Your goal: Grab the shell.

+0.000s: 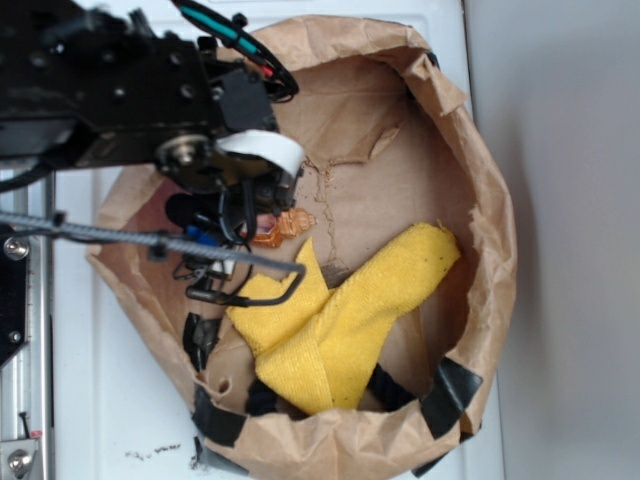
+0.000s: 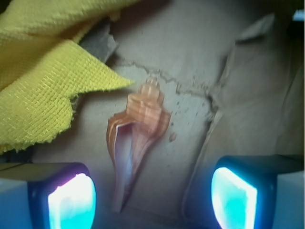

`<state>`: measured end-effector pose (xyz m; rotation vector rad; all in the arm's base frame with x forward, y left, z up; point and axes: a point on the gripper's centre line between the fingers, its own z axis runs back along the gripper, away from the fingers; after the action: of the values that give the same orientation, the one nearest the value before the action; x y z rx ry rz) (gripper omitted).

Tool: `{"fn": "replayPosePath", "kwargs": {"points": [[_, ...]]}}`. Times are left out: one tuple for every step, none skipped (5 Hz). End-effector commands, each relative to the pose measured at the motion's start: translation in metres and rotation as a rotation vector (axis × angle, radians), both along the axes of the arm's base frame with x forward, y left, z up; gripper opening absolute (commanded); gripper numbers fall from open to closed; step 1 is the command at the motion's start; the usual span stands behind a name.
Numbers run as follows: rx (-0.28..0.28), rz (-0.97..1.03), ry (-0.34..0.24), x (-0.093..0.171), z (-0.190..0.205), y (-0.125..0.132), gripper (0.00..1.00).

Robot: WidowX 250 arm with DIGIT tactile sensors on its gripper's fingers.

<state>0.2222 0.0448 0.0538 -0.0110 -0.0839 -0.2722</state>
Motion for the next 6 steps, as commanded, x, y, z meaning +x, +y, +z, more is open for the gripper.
{"fn": "replayPosePath", "kwargs": {"points": [[0.064,0.022,-0.055,0.018,-0.013,-0.010,1.00],[0.094,0.034,-0.050,0.025,-0.024,-0.015,1.00],[0.118,0.046,-0.051,0.030,-0.031,-0.017,1.00],[0.149,0.066,-0.040,0.035,-0.041,-0.016,1.00],[0.148,0.084,-0.039,0.036,-0.043,-0.015,0.00],[0.122,0.088,-0.051,0.039,-0.035,-0.013,0.00]]}}
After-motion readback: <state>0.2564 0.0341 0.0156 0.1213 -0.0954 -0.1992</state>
